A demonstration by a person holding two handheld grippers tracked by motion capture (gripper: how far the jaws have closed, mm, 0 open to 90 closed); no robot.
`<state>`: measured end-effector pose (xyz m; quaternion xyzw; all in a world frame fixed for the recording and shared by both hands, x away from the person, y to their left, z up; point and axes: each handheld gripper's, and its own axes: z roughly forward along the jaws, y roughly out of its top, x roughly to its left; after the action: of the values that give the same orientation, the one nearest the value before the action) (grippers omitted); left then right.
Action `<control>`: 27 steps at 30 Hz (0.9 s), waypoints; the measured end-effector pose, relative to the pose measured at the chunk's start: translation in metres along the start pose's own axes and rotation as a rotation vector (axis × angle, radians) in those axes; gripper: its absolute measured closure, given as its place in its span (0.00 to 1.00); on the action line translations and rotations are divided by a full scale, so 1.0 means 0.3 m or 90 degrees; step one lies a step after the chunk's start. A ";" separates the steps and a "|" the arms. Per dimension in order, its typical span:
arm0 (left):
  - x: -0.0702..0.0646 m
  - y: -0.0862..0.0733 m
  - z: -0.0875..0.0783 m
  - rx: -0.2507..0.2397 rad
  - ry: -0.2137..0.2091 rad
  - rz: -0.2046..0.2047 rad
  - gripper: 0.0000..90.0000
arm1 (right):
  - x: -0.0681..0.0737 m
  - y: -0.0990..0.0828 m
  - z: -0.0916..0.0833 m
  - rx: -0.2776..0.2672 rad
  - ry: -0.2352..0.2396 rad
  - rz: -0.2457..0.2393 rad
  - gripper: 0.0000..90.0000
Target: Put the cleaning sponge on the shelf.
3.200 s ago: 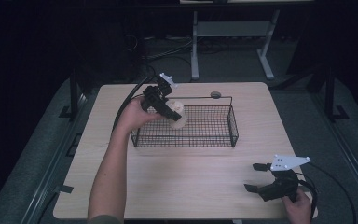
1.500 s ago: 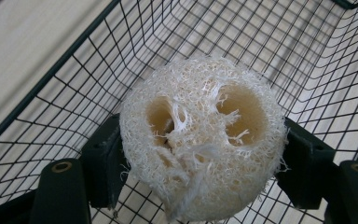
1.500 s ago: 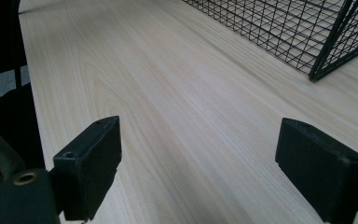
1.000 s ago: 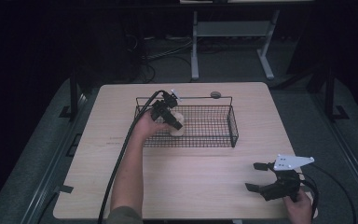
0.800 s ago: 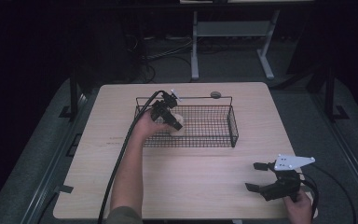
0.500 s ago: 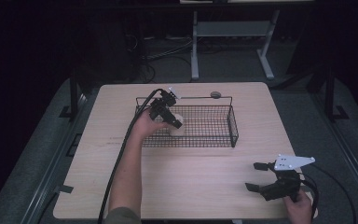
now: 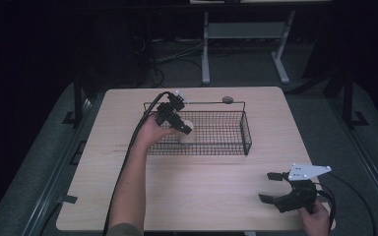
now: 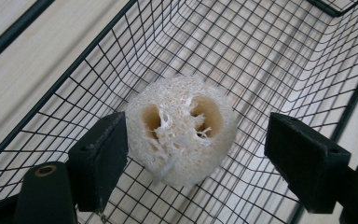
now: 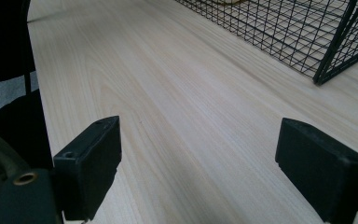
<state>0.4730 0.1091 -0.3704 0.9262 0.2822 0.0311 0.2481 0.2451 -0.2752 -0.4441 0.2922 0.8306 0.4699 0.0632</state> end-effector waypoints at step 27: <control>-0.028 -0.074 -0.064 -0.008 -0.011 0.001 0.23 | 0.003 0.000 0.002 0.009 -0.003 -0.006 0.15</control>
<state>0.4510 0.1292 -0.3636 0.9252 0.2789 0.0255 0.2562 0.2447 -0.2742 -0.4443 0.2899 0.8349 0.4633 0.0651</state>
